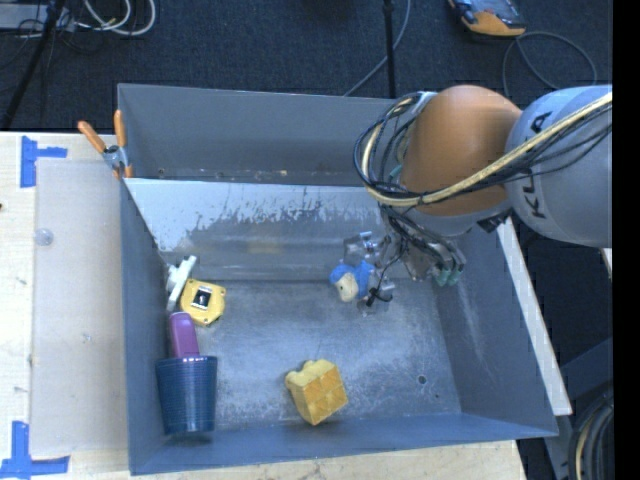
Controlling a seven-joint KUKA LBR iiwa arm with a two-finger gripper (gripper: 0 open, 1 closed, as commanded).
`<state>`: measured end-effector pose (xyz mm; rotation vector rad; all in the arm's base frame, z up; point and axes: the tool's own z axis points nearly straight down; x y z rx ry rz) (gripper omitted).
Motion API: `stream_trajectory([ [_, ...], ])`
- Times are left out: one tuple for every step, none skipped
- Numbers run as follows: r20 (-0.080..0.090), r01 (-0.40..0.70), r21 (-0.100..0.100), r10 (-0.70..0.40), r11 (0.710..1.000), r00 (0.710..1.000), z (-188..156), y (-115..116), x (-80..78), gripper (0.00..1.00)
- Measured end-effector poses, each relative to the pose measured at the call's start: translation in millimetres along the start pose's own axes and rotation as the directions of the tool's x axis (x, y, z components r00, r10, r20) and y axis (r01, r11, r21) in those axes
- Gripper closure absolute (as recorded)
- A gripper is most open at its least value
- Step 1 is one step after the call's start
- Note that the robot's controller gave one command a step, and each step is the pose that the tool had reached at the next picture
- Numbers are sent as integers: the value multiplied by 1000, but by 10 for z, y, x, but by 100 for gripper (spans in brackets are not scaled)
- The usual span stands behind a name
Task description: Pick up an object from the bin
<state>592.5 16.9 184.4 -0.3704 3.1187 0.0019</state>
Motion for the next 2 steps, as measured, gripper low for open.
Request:
stream_trajectory([
  [0,0,0,0,1000,1000,0,0,0,100],
  [-7,0,-2,0,1000,1000,-422,3,5,100],
])
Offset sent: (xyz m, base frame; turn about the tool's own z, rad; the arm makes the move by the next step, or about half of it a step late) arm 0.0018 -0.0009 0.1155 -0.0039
